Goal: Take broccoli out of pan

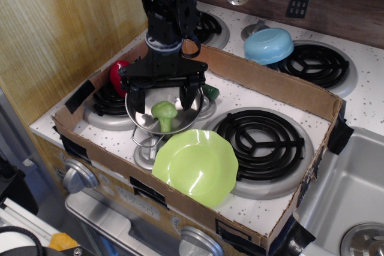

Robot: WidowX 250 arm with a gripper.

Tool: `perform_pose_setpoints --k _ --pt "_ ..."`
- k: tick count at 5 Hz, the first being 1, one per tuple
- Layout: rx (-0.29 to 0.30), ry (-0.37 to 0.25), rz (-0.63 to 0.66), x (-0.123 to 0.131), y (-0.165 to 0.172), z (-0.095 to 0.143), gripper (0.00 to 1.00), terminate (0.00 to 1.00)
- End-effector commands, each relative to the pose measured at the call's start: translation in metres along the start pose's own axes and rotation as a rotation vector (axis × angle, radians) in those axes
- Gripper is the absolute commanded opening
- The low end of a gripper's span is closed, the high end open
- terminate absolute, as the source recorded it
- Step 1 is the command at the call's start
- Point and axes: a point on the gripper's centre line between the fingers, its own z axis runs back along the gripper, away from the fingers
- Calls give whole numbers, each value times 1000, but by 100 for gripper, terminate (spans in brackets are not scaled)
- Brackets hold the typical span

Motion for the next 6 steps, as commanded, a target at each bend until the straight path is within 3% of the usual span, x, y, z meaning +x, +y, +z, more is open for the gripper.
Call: perform_pose_setpoints --k 1,2,4,5,6 --pt "-27 -1 31 10 -4 -8 100 0" --pt "-12 -5 42 12 -3 -7 0 0" --pt "5 -17 48 13 -1 7 0 0" --pt "35 -48 37 22 0 34 0 0" --pt "125 -75 33 20 -2 75 0 0"
